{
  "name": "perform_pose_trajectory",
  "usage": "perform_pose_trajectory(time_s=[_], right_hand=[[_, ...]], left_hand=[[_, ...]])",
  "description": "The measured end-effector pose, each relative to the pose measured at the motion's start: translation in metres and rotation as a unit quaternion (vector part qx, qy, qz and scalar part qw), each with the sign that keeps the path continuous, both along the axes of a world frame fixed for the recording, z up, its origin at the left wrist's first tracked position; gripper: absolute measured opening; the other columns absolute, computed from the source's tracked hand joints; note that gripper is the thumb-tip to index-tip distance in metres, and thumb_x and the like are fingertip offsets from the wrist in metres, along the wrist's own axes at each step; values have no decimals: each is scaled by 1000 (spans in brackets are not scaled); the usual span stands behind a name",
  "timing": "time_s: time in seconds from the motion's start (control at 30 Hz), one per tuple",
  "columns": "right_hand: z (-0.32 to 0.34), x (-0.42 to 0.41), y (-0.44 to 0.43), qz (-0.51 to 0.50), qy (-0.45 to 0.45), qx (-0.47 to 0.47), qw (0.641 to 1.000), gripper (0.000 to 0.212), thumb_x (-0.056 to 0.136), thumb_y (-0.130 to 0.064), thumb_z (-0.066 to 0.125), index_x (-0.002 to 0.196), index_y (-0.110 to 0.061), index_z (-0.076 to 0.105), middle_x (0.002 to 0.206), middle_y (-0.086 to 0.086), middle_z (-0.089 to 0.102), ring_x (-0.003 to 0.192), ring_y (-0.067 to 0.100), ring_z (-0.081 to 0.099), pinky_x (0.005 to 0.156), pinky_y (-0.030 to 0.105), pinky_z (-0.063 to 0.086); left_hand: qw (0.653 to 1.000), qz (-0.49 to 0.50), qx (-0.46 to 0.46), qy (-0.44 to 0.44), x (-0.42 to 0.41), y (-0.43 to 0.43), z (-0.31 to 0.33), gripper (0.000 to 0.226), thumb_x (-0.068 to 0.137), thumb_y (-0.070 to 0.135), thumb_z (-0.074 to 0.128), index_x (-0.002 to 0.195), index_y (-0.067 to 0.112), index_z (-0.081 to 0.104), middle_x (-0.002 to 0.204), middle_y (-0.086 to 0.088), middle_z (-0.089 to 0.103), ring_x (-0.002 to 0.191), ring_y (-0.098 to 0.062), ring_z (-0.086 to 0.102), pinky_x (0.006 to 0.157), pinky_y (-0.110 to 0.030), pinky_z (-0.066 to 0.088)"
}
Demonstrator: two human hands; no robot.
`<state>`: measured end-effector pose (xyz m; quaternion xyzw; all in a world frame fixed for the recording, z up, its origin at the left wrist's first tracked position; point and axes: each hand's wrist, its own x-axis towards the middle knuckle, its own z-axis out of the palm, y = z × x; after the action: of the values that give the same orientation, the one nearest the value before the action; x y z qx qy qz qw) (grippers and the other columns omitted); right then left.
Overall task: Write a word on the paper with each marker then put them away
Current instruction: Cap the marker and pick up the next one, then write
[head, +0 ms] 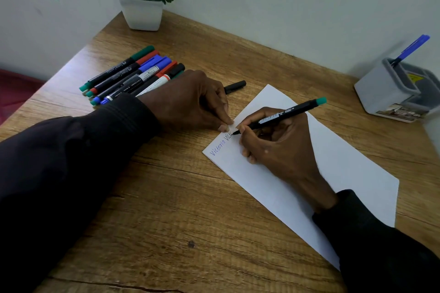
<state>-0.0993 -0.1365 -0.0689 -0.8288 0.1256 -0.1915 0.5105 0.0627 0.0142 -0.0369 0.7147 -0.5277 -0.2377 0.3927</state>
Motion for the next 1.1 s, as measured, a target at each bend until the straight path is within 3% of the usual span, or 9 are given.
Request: perform_pose_trajectory(time_s=[0.2,0.33,0.43,0.53,0.63,0.7,0.97,1.1], right_hand=[[-3,0,0,-19,16,9,1000,15,92,-14,77,95,1,75,73,10,76,55,21,73,54,30,60],[-4,3,-2,-17,56,35,998,15,90,-23,78,90,-8,74,68,-1,75,53,13,72,54,23,59],[0,1,-2,-13,12,0,1000,3,91,-8,77,89,-7,75,69,4,74,51,17,71,53,25,58],[-3,1,-4,-23,20,-3,1000,10,91,-13,79,91,-3,76,70,6,75,53,18,72,54,27,60],[-9,2,-5,-31,80,34,996,20,92,-22,77,90,-2,74,67,-3,75,54,12,70,58,24,61],[-9,1,-5,-40,78,39,995,18,94,-15,75,93,3,74,69,1,75,55,12,70,61,27,63],[-1,1,-3,-45,18,-1,999,11,91,-11,77,93,0,75,73,11,76,55,23,74,53,31,61],[-5,1,-3,-46,43,8,998,17,94,-17,77,94,0,76,75,10,78,57,21,73,58,31,62]], left_hand=[[1000,4,2,2,-3,1,3,25,74,15,79,72,37,68,80,20,65,84,10,61,69,-5,49],[1000,9,-1,4,-5,2,6,31,74,11,78,69,38,66,73,25,63,80,16,59,64,-1,46],[1000,10,6,15,-5,2,7,32,75,8,77,67,36,65,68,23,62,77,20,57,63,1,44],[1000,7,12,20,-6,2,8,32,75,8,76,66,35,63,66,22,63,75,22,56,62,2,43],[1000,-2,19,14,-6,2,9,34,76,7,75,64,35,59,66,49,54,74,25,54,59,3,42],[1000,-11,17,15,-5,2,9,34,76,7,75,65,35,60,66,51,52,74,25,54,59,3,41],[1000,-7,2,11,-2,2,3,24,73,14,79,72,35,68,79,35,64,83,13,60,68,-2,47],[1000,-4,-3,-2,0,1,1,17,73,17,80,77,32,72,88,15,68,87,3,63,74,-11,53]])
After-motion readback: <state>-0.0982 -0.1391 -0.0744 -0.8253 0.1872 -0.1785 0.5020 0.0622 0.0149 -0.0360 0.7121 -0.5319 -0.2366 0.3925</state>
